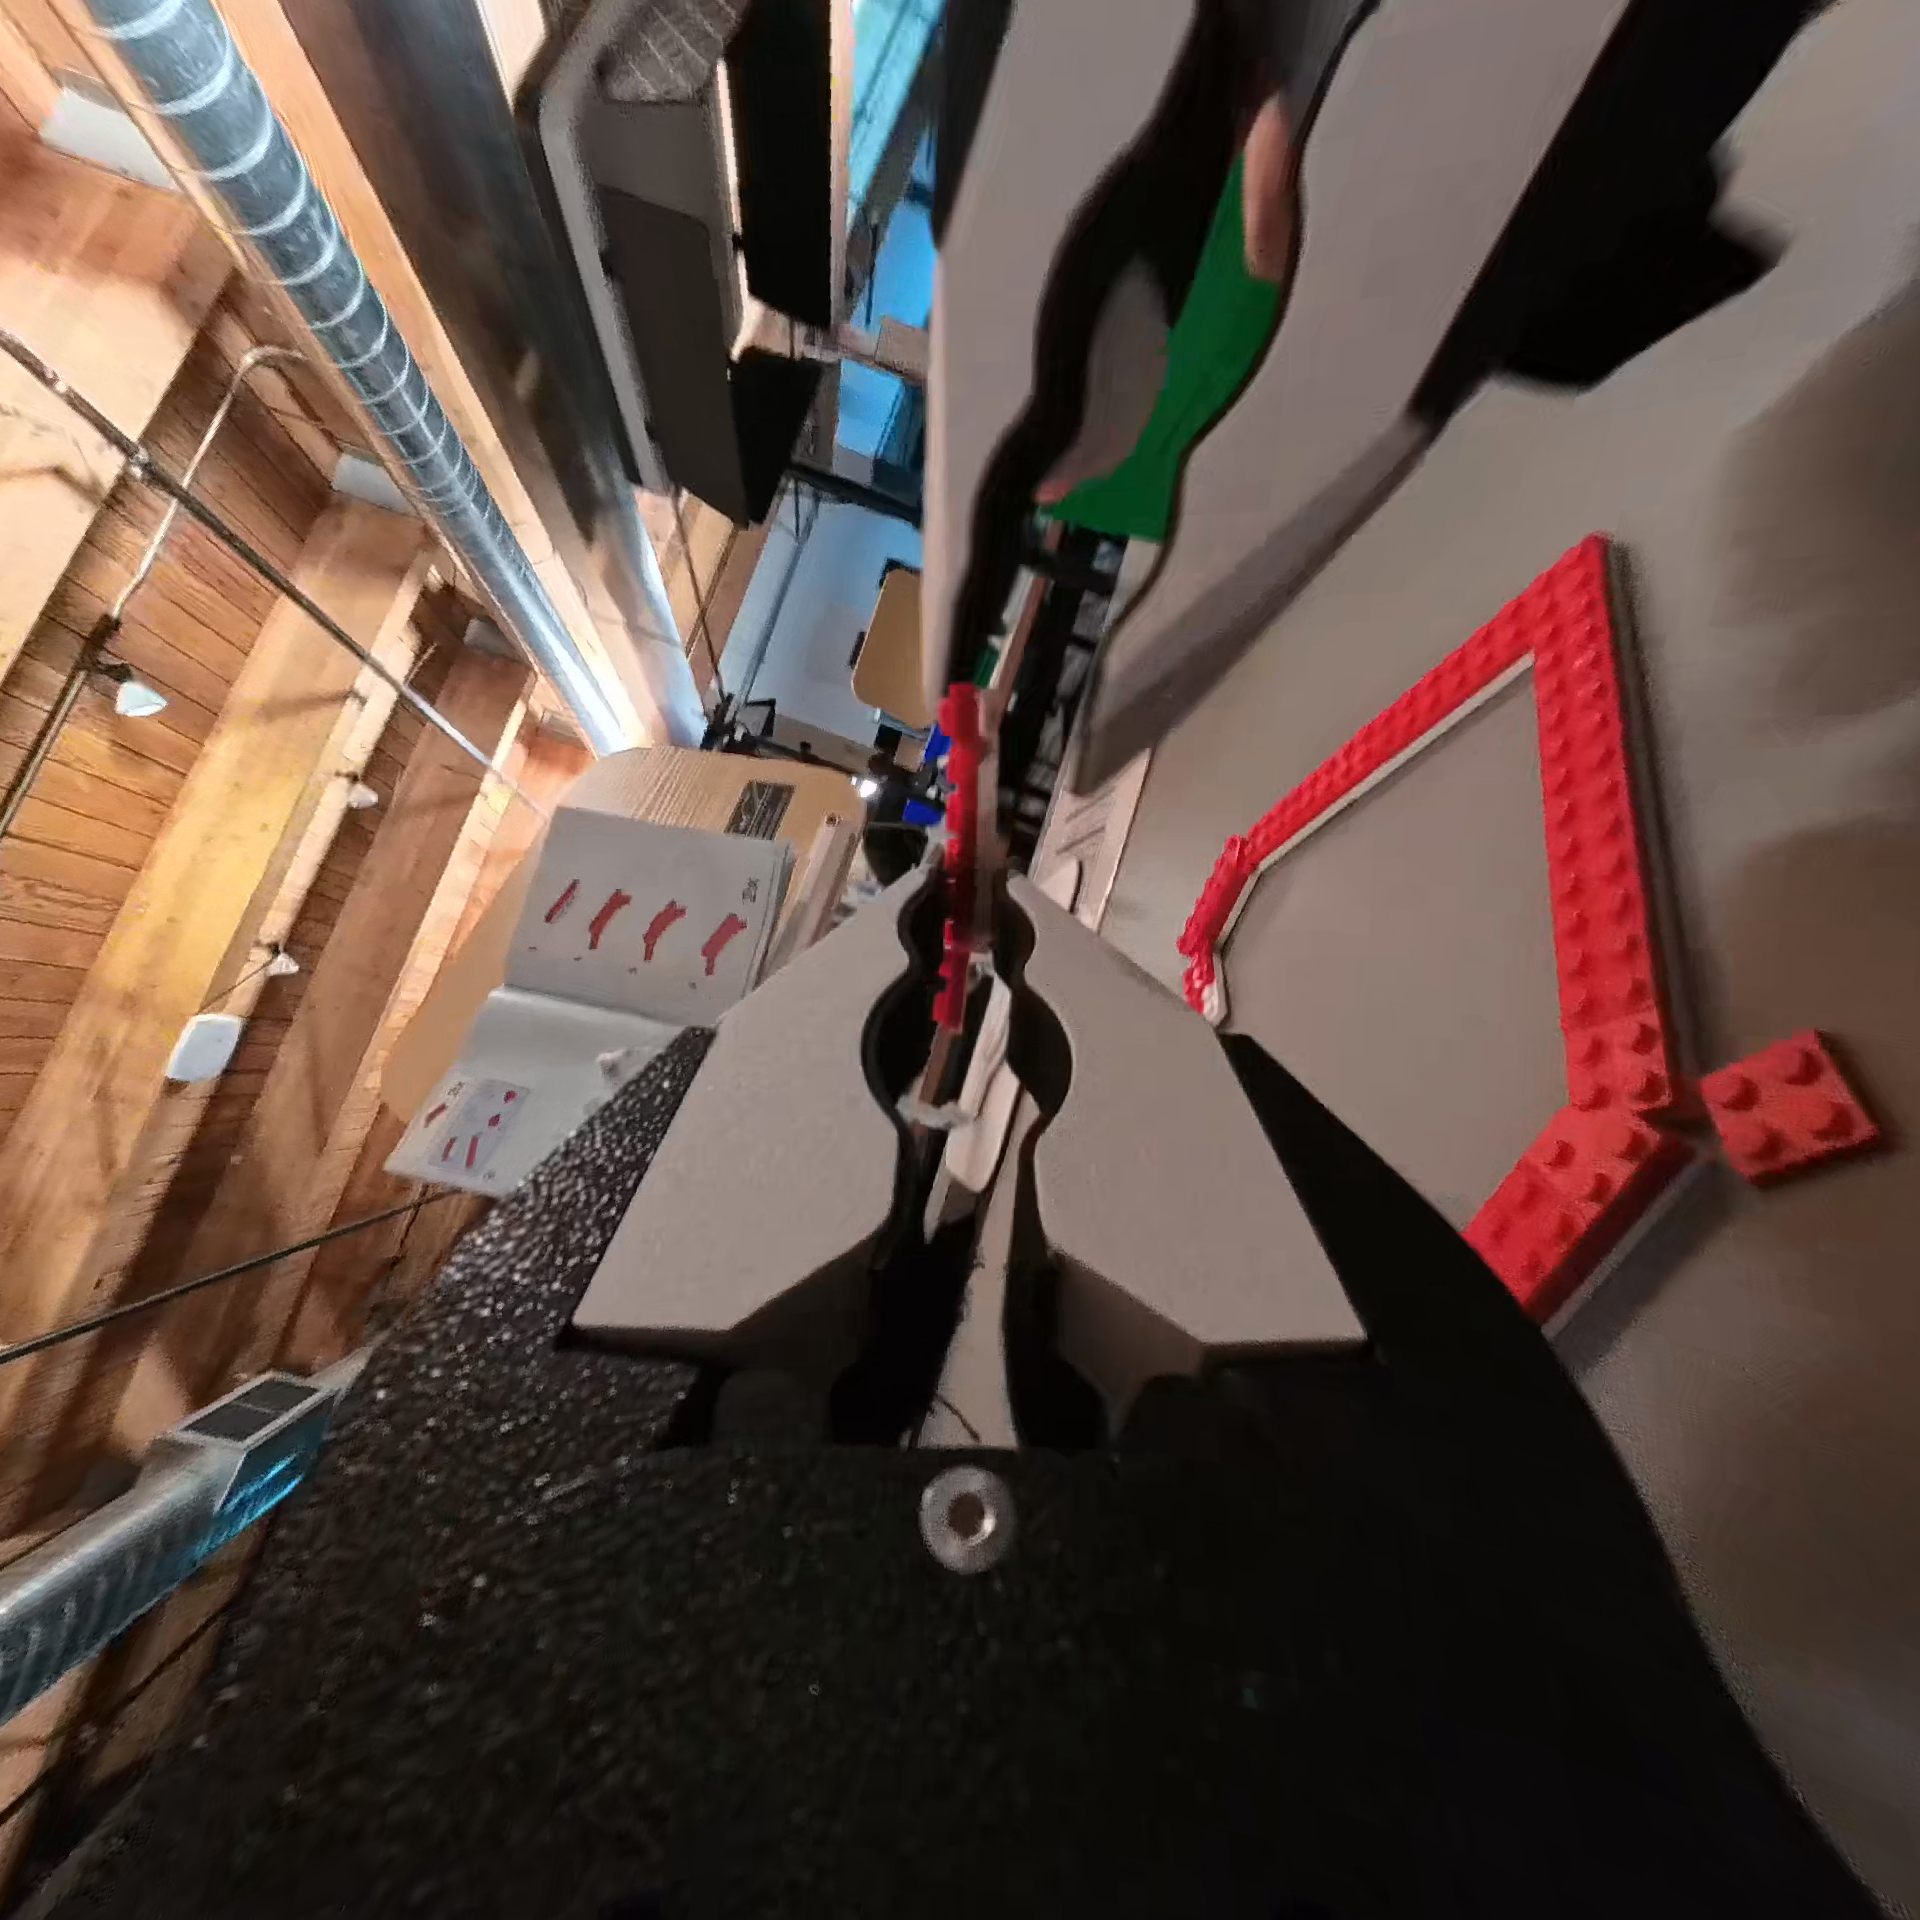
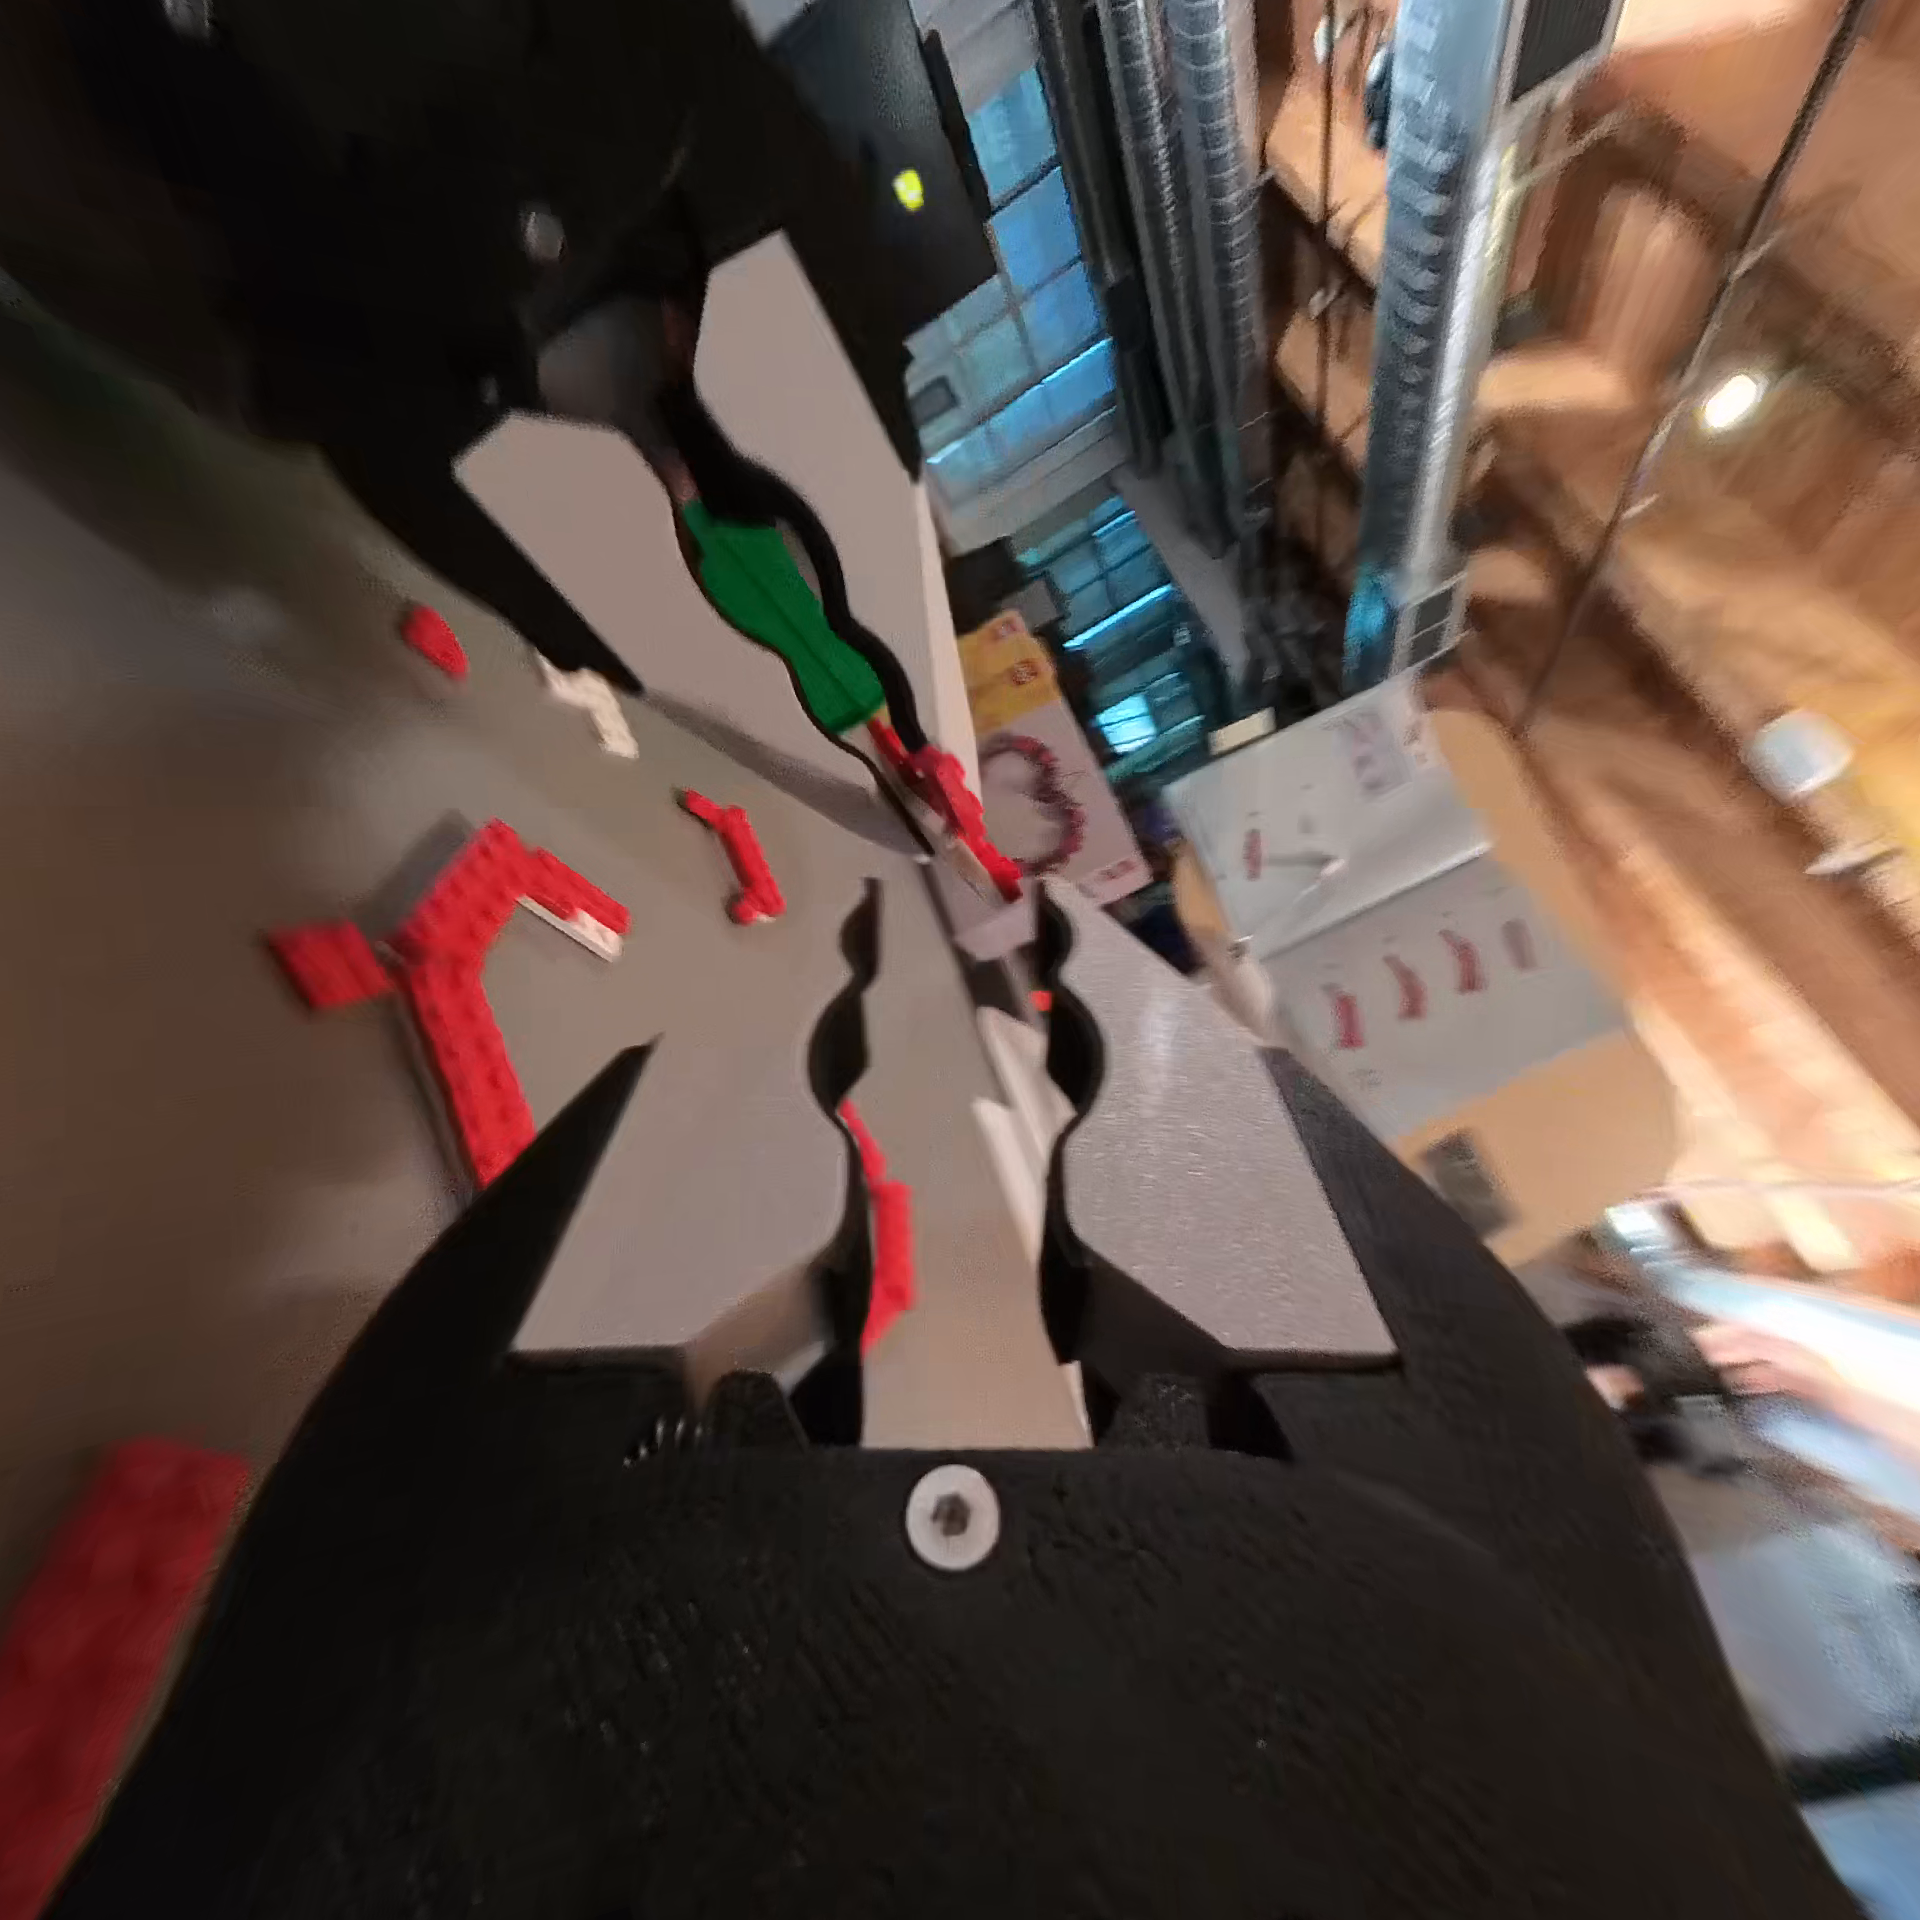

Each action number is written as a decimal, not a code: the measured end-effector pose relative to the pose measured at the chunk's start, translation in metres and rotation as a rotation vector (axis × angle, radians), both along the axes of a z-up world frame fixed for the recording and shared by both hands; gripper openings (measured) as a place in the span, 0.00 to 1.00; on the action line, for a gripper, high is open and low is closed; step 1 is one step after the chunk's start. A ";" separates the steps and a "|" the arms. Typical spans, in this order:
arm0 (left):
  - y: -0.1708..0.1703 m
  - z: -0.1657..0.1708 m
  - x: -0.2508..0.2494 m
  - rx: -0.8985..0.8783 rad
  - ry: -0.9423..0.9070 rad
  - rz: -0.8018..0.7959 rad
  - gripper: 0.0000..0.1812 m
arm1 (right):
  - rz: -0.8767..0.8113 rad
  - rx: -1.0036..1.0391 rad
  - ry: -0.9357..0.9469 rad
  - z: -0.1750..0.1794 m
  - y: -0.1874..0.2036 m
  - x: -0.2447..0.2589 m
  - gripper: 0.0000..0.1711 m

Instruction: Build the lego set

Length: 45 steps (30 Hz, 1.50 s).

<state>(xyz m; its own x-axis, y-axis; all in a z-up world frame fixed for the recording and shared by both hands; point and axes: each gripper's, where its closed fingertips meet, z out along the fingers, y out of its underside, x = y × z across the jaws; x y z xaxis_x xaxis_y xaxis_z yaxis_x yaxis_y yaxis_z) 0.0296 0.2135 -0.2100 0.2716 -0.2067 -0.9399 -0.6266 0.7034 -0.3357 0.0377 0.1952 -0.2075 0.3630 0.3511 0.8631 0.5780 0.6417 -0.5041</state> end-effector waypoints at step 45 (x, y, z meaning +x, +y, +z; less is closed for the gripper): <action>0.011 -0.001 -0.002 0.007 -0.014 0.089 0.03 | 0.066 -0.314 0.313 0.018 0.001 0.006 0.11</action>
<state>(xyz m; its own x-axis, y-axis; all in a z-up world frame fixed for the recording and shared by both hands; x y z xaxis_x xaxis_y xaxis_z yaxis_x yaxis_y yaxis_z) 0.0275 0.2244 -0.2106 0.3019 -0.1750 -0.9371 -0.6817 0.6475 -0.3406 0.0438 0.1963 -0.1898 0.5576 0.6096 0.5635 0.3299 0.4601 -0.8243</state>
